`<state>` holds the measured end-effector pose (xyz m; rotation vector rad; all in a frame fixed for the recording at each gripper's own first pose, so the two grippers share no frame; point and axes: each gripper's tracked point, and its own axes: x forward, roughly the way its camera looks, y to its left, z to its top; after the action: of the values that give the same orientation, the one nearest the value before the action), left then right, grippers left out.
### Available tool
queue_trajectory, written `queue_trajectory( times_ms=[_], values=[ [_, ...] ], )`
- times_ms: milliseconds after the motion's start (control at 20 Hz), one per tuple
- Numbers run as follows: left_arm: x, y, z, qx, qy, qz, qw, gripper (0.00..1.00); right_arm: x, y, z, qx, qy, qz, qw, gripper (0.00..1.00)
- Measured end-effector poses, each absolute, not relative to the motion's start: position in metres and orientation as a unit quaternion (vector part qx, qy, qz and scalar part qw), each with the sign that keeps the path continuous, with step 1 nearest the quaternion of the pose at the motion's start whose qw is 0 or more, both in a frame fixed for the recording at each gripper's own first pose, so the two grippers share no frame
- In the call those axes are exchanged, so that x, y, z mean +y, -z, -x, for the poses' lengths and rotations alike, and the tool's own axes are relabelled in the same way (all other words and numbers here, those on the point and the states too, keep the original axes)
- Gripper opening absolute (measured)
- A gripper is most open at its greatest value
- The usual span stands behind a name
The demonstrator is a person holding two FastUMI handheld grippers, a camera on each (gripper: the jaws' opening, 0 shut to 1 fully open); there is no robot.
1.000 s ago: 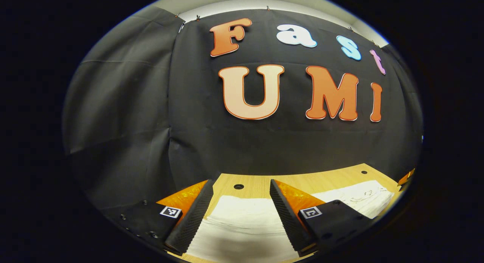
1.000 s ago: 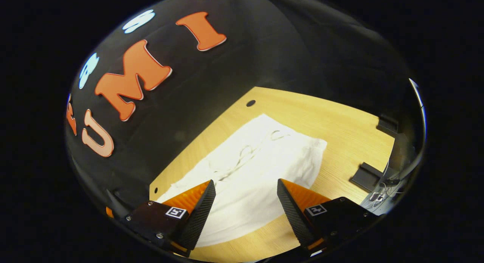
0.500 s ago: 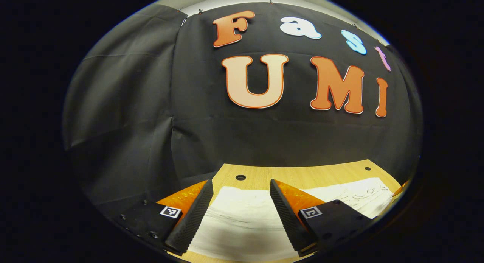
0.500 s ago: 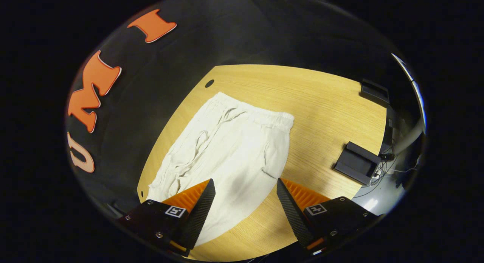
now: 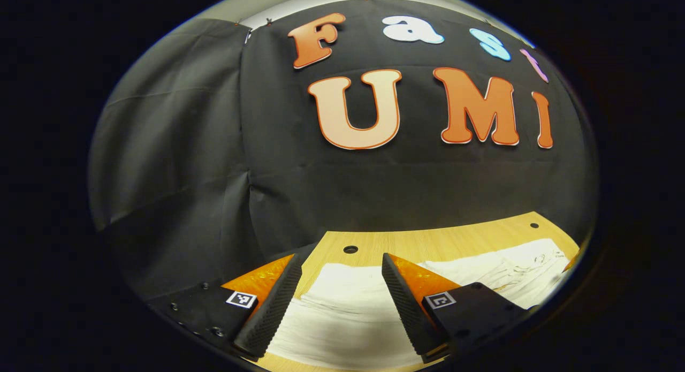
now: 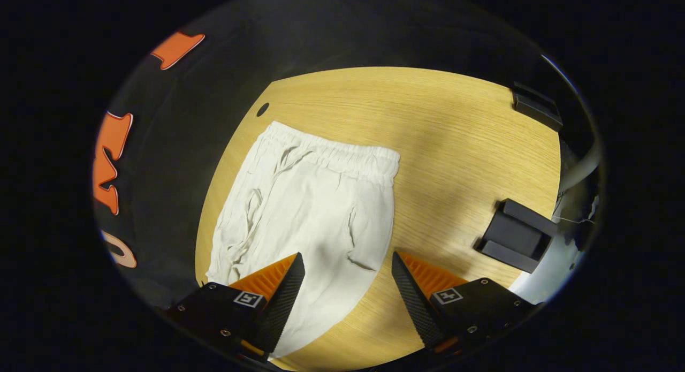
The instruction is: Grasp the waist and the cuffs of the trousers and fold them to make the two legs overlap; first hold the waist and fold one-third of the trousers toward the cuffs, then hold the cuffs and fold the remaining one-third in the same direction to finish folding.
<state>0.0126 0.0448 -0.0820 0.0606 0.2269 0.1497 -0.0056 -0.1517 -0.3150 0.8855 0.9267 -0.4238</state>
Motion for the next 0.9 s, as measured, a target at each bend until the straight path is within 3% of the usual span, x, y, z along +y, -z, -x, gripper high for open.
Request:
queue_trajectory(
  times_ms=[400, 500, 600, 700, 800, 850, 900],
  values=[
    [0.027, 0.092, -0.028, 0.12, -0.066, -0.007, 0.991, 1.0, -0.146, 0.316, -0.02, 0.434, 0.179, -0.436, 0.767, 0.99],
    [0.032, 0.097, -0.029, 0.128, -0.072, 0.004, 0.989, 1.0, -0.145, 0.319, -0.023, 0.441, 0.182, -0.437, 0.763, 0.91],
    [0.038, 0.101, -0.028, 0.138, -0.079, 0.026, 0.987, 1.0, -0.143, 0.326, -0.026, 0.451, 0.179, -0.429, 0.762, 0.75],
    [0.043, 0.11, -0.025, 0.153, -0.086, 0.058, 0.983, 1.0, -0.145, 0.331, -0.025, 0.46, 0.182, -0.425, 0.758, 0.44],
    [0.05, 0.121, -0.02, 0.174, -0.096, 0.095, 0.975, 1.0, -0.146, 0.336, -0.023, 0.466, 0.188, -0.431, 0.75, 0.25],
    [0.053, 0.129, -0.017, 0.186, -0.1, 0.116, 0.971, 1.0, -0.146, 0.336, -0.022, 0.466, 0.189, -0.436, 0.747, 0.08],
    [0.056, 0.14, -0.009, 0.199, -0.105, 0.141, 0.964, 1.0, -0.146, 0.336, -0.022, 0.467, 0.186, -0.436, 0.746, 0.04]
  ],
)
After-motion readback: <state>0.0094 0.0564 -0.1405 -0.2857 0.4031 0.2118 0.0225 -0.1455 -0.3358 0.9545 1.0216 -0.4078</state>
